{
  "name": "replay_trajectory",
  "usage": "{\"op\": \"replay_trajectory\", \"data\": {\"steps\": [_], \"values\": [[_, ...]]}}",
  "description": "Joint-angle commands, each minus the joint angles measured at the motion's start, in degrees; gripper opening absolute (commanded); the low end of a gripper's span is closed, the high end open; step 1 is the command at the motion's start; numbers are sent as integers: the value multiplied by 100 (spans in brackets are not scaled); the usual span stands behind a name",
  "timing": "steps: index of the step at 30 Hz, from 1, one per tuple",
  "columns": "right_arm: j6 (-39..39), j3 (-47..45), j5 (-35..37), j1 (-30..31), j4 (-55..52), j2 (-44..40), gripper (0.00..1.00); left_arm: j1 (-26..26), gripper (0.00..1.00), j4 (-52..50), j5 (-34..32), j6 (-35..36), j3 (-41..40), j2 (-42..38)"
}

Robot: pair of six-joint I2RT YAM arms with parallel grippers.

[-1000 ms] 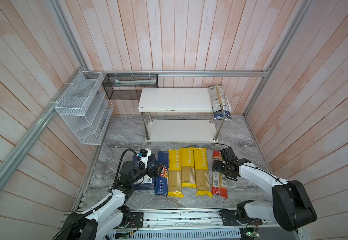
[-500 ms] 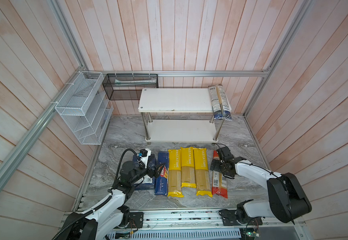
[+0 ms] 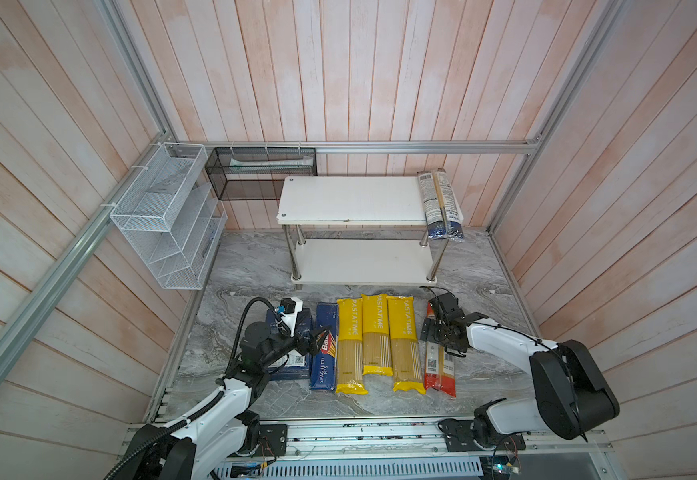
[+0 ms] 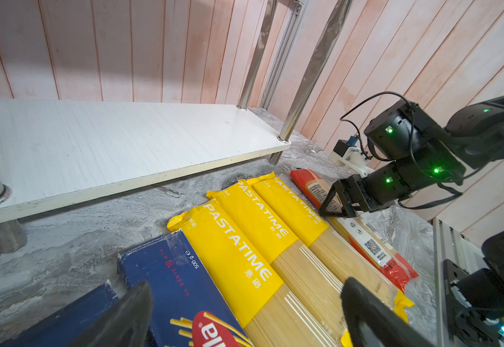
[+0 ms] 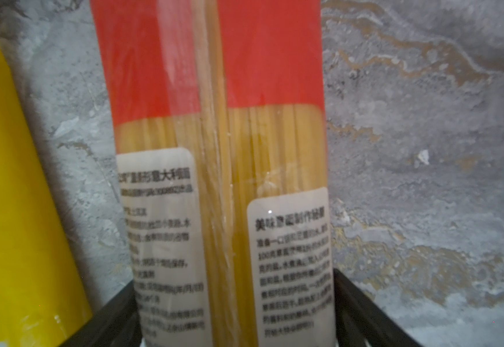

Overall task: Arrange pasta packages on shelves
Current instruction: Pick up the pasta bag from the middle-right of the table.

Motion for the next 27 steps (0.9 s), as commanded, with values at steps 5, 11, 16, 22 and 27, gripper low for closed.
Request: {"op": "replay_trajectory", "data": {"steps": [5, 11, 16, 22, 27], "values": [[38, -391, -235, 29, -109, -82, 73, -25, 100, 77, 71, 96, -34, -73], [44, -464, -223, 26, -25, -374, 59, -36, 100, 15, -71, 128, -58, -155], [1, -460, -182, 26, 47, -477, 52, -32, 100, -2, -67, 156, -64, -167], [-1, -461, -189, 30, 94, -503, 45, -22, 100, -20, -108, 163, -78, -224], [-14, -520, -199, 33, 201, -571, 42, -33, 100, 6, -109, 163, -103, -242]]}}
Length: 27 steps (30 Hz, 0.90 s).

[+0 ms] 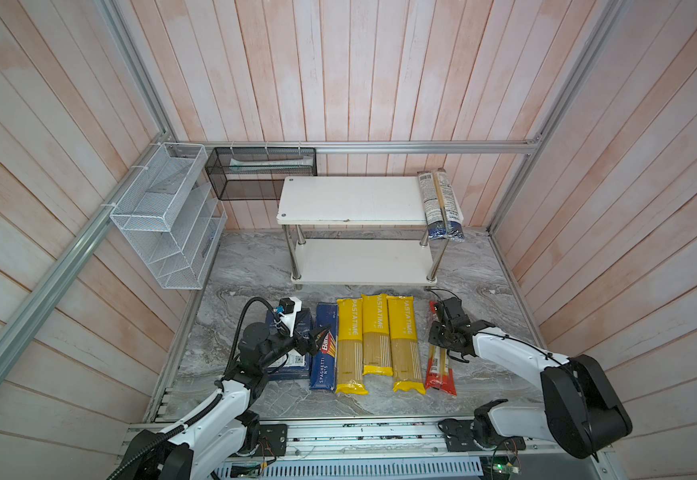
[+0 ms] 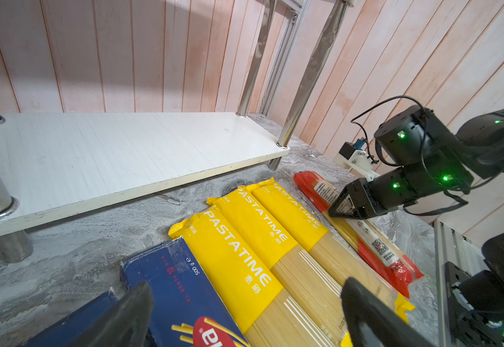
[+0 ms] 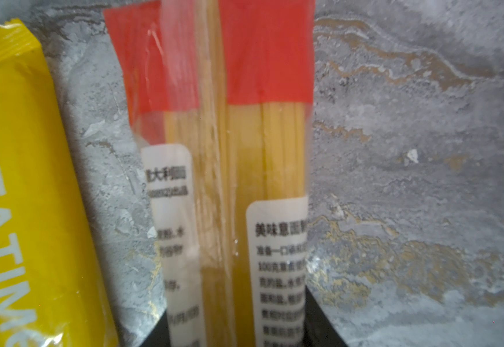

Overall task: Arrange pasta packages on shelves
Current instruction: Pick up the pasta bag from the middle-right of the table.

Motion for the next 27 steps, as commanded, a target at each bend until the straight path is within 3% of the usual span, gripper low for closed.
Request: {"op": "replay_trajectory", "data": {"steps": [1, 6, 10, 17, 27], "values": [[25, -138, -157, 30, -134, -55, 41, -29, 100, 30, -67, 121, -99, -76], [64, -208, -186, 26, -158, -391, 32, -31, 100, 69, -99, 124, -119, -57], [75, -286, -151, 20, -178, -832, 19, -35, 100, 74, -58, 120, -106, -41], [107, -291, -6, -4, -333, -1542, 13, -36, 100, 38, -83, 134, -99, -43], [47, -290, -486, -63, -222, -2626, 9, -33, 100, 72, -123, 133, -104, -20]]}}
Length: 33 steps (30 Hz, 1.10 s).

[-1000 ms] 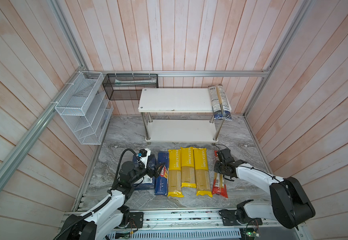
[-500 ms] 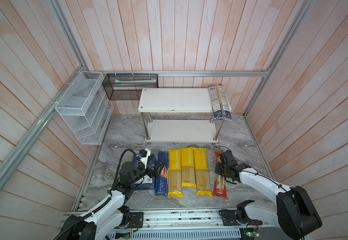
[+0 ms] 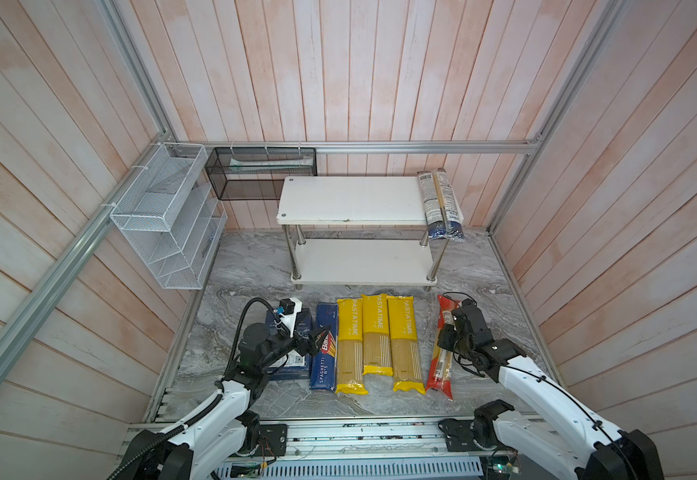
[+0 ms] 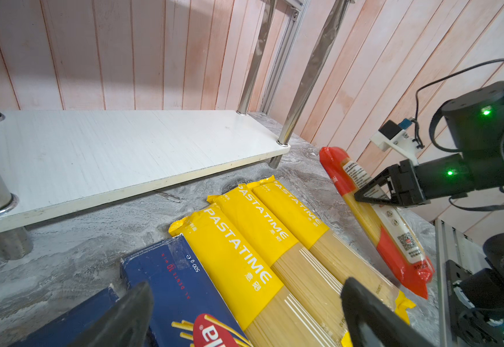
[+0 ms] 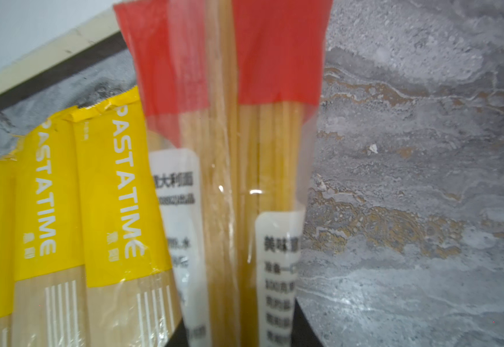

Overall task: Arrange pasta packages on shelves
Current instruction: Pick up the pasta bag from the middle-right of the table.

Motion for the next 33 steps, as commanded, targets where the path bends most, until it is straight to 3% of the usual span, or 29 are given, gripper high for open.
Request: {"op": "replay_trajectory", "data": {"steps": [1, 16, 24, 33], "values": [[-40, 131, -164, -60, 377, -288, 9, -18, 100, 75, -95, 111, -72, -15], [-482, 1291, -1231, 112, 534, -124, 6, -24, 100, 69, -65, 101, -42, 27], [-577, 1646, -1256, 406, 485, -3, 5, -17, 100, 65, -38, 99, -30, 40], [-631, 2176, -892, 1157, 382, -35, 2, -24, 100, 54, -69, 100, -30, 71]]}}
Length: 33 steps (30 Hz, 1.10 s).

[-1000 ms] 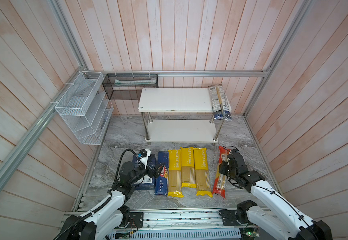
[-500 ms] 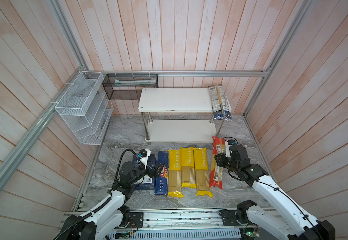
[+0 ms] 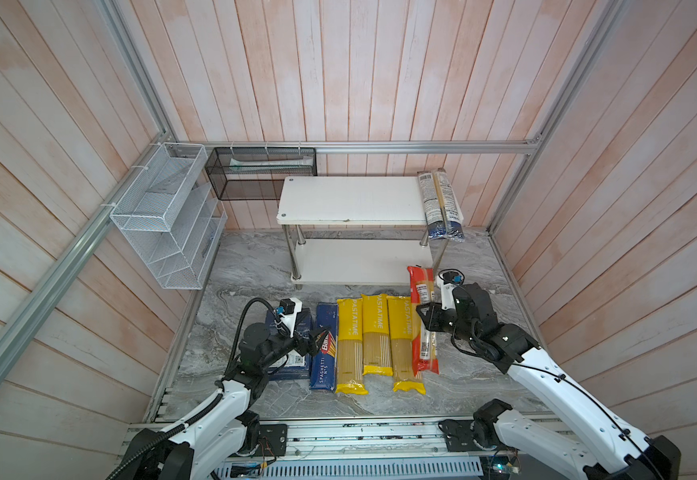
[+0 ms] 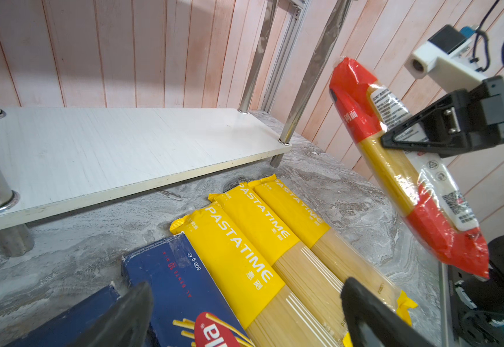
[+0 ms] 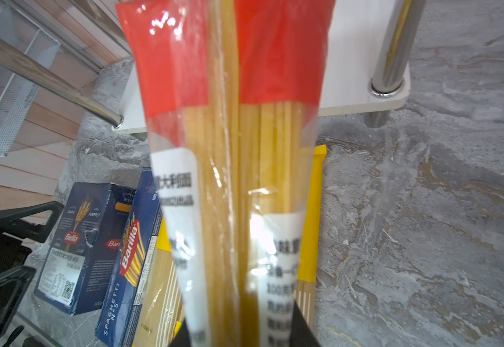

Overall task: Arrange pasta packages on shelves
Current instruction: Pick up the pasta bag from the middle-right of the table, then place the pasta bag on the shelf.

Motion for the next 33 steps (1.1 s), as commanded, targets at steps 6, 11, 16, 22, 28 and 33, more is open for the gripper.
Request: {"op": "replay_trajectory", "data": {"steps": [6, 11, 16, 22, 28, 33], "values": [[-102, 776, 377, 606, 412, -62, 2, -21, 100, 56, -36, 99, -22, 39], [-193, 1091, 400, 887, 421, 111, 2, -16, 100, 43, -67, 116, -33, 30], [-376, 1533, 424, 1056, 364, 375, 1, -16, 100, 40, -60, 113, -18, 41], [-535, 1977, 418, 1114, 295, 578, 0, -17, 100, 45, -43, 112, -26, 24], [-616, 2506, 453, 1158, 203, 792, 0, -15, 100, 32, -48, 112, -18, 0], [-661, 3253, 748, 1158, -118, 1113, 0, -20, 100, 45, -39, 103, -18, 30]]}}
